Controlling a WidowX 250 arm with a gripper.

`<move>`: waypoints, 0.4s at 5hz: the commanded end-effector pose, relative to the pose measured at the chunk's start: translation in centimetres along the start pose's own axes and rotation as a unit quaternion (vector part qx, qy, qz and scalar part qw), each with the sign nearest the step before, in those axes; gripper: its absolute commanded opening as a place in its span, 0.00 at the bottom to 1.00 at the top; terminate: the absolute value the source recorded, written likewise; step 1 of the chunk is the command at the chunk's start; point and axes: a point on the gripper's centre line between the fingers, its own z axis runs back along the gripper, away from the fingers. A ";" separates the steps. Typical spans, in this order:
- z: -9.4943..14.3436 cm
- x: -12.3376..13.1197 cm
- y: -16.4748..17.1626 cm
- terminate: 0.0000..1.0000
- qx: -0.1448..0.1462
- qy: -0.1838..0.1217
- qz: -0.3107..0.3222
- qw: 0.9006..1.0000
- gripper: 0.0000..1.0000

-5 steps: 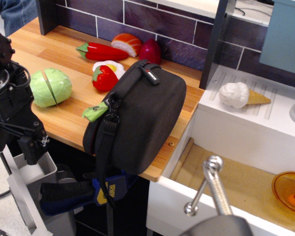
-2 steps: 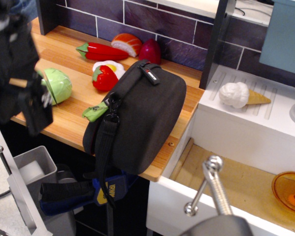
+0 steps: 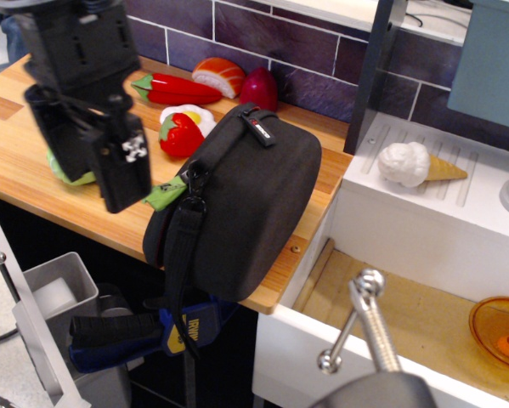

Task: Zip zipper bag

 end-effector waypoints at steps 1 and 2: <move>-0.8 1.5 -0.1 0.00 0.054 -0.016 -0.009 0.998 1.00; -1.4 2.0 0.2 0.00 0.052 -0.016 -0.005 0.999 1.00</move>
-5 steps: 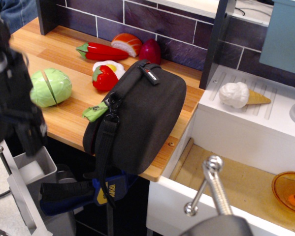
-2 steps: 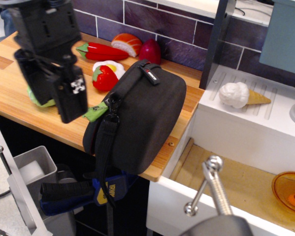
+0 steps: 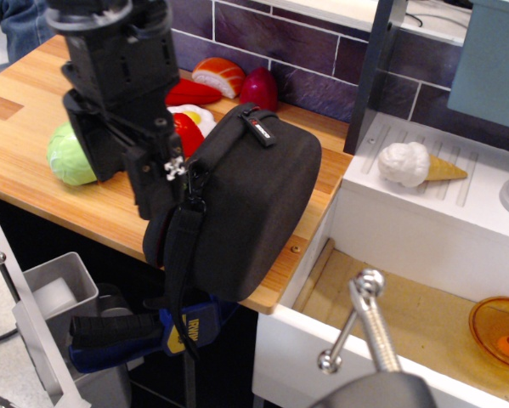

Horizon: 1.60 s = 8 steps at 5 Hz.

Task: Zip zipper bag

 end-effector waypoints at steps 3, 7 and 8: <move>-1.3 1.0 -0.6 0.00 0.003 -0.006 0.009 1.000 1.00; -1.7 -1.1 -0.5 0.00 -0.014 0.016 0.052 0.998 0.00; -4.0 -3.1 -1.3 0.00 -0.006 0.012 0.078 0.997 0.00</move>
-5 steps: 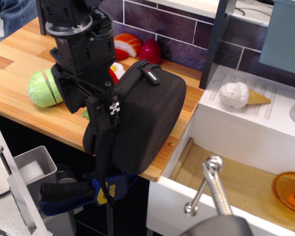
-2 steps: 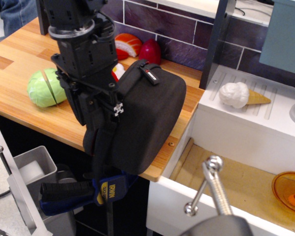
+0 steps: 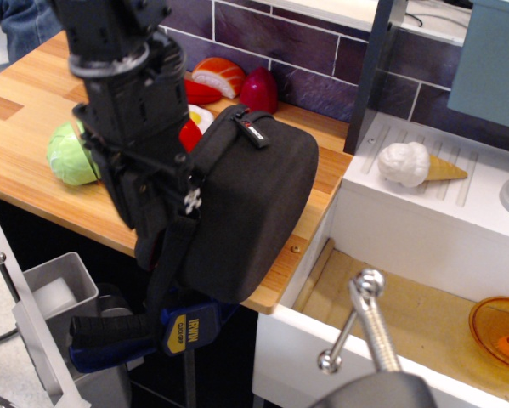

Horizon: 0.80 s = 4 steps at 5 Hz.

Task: Zip zipper bag

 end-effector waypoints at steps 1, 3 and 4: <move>-2.9 -2.8 -0.5 0.00 0.018 -0.002 0.044 0.999 0.00; -6.8 -1.5 1.3 0.00 0.076 -0.063 0.048 0.994 0.00; -9.1 -1.7 2.3 0.00 0.110 -0.087 0.049 0.989 0.00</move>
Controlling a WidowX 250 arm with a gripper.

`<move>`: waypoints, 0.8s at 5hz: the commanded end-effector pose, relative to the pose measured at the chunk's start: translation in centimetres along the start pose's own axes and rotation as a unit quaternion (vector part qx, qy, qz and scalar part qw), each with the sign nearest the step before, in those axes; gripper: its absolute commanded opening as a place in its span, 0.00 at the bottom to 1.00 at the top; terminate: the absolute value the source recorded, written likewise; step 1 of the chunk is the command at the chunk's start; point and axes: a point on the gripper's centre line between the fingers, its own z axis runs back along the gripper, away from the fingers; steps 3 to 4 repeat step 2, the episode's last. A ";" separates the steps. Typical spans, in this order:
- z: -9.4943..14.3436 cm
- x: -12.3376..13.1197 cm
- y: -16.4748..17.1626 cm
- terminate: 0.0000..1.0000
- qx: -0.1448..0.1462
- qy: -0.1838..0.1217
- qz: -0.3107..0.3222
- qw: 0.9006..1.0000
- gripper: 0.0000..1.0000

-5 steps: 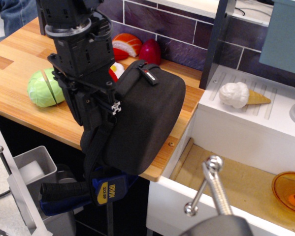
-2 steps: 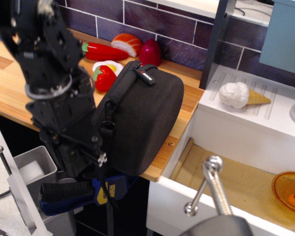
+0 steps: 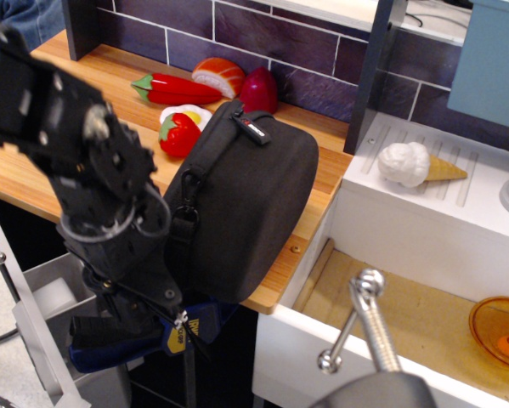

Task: Zip zipper bag

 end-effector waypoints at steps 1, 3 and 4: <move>-3.8 0.1 1.6 0.00 0.050 -0.031 0.010 0.998 0.00; -3.3 0.1 1.7 1.00 0.049 -0.023 0.005 0.999 0.00; -3.3 0.1 1.7 1.00 0.049 -0.023 0.005 0.999 0.00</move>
